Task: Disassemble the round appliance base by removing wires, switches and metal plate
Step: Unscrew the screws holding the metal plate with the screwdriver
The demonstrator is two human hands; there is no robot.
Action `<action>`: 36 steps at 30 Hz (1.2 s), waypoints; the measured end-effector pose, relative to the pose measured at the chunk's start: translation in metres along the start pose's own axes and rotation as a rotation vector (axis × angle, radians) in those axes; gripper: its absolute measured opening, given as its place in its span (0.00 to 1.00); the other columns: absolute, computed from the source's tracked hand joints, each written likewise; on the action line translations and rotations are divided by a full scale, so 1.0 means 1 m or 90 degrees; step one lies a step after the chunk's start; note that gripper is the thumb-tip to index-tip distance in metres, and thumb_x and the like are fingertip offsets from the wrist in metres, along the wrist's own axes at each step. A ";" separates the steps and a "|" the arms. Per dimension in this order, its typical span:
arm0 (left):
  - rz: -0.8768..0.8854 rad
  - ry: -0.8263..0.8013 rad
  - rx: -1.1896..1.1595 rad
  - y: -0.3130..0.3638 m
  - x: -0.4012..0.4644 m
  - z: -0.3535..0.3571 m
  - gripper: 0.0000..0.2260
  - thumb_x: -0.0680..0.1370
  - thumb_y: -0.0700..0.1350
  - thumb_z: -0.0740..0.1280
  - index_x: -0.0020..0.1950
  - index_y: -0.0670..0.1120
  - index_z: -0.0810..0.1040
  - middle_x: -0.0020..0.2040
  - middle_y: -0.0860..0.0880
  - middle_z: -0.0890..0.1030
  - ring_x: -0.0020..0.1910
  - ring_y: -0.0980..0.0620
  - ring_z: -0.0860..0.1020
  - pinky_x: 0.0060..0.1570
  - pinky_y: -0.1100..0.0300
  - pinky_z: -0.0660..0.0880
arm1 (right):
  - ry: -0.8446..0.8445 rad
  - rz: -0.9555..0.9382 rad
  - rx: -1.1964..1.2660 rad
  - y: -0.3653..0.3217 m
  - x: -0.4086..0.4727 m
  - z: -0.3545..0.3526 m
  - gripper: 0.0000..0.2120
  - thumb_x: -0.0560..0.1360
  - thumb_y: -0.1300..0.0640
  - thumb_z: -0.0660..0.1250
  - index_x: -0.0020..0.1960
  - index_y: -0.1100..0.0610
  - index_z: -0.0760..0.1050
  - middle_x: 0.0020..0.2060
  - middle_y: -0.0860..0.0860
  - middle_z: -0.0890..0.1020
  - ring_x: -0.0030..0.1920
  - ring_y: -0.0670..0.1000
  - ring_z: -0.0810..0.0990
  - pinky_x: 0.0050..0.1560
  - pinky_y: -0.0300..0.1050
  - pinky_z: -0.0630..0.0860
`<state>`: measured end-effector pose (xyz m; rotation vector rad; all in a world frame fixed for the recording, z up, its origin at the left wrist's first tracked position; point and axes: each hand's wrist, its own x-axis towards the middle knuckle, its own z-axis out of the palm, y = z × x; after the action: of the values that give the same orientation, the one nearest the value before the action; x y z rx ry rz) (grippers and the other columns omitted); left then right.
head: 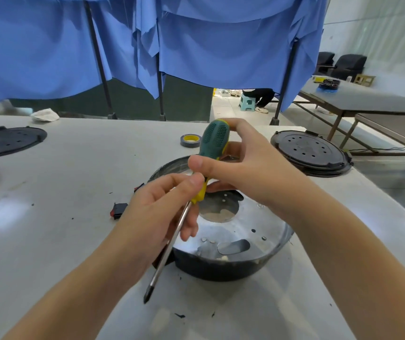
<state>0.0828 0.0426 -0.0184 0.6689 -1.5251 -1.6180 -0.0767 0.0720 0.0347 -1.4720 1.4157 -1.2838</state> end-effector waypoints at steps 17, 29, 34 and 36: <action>0.190 0.166 0.278 -0.021 0.001 -0.004 0.09 0.73 0.54 0.67 0.41 0.49 0.76 0.25 0.48 0.69 0.27 0.53 0.66 0.28 0.59 0.65 | -0.398 0.055 -0.639 0.017 -0.016 0.005 0.13 0.72 0.60 0.63 0.42 0.43 0.79 0.31 0.39 0.78 0.31 0.39 0.76 0.32 0.35 0.73; 0.192 0.174 0.360 -0.028 0.003 -0.002 0.09 0.73 0.54 0.65 0.40 0.50 0.74 0.29 0.41 0.73 0.28 0.47 0.68 0.30 0.54 0.67 | -0.429 0.036 -0.648 0.023 -0.015 0.008 0.11 0.74 0.58 0.62 0.38 0.43 0.73 0.30 0.38 0.76 0.32 0.39 0.73 0.35 0.36 0.69; 0.193 0.172 0.369 -0.029 0.003 -0.003 0.10 0.73 0.54 0.65 0.40 0.49 0.74 0.28 0.42 0.73 0.26 0.54 0.66 0.29 0.57 0.66 | -0.437 0.040 -0.665 0.021 -0.017 0.008 0.11 0.75 0.59 0.61 0.37 0.45 0.72 0.32 0.40 0.75 0.34 0.40 0.72 0.33 0.36 0.66; 0.196 0.164 0.376 -0.030 0.003 -0.003 0.10 0.73 0.54 0.65 0.40 0.49 0.74 0.27 0.43 0.72 0.25 0.56 0.65 0.27 0.62 0.64 | -0.436 0.047 -0.662 0.020 -0.015 0.006 0.10 0.75 0.60 0.61 0.40 0.45 0.73 0.33 0.40 0.75 0.33 0.40 0.72 0.33 0.35 0.66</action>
<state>0.0782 0.0370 -0.0474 0.8641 -1.8105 -0.8117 -0.0749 0.0834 0.0111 -2.1652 1.6527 0.1631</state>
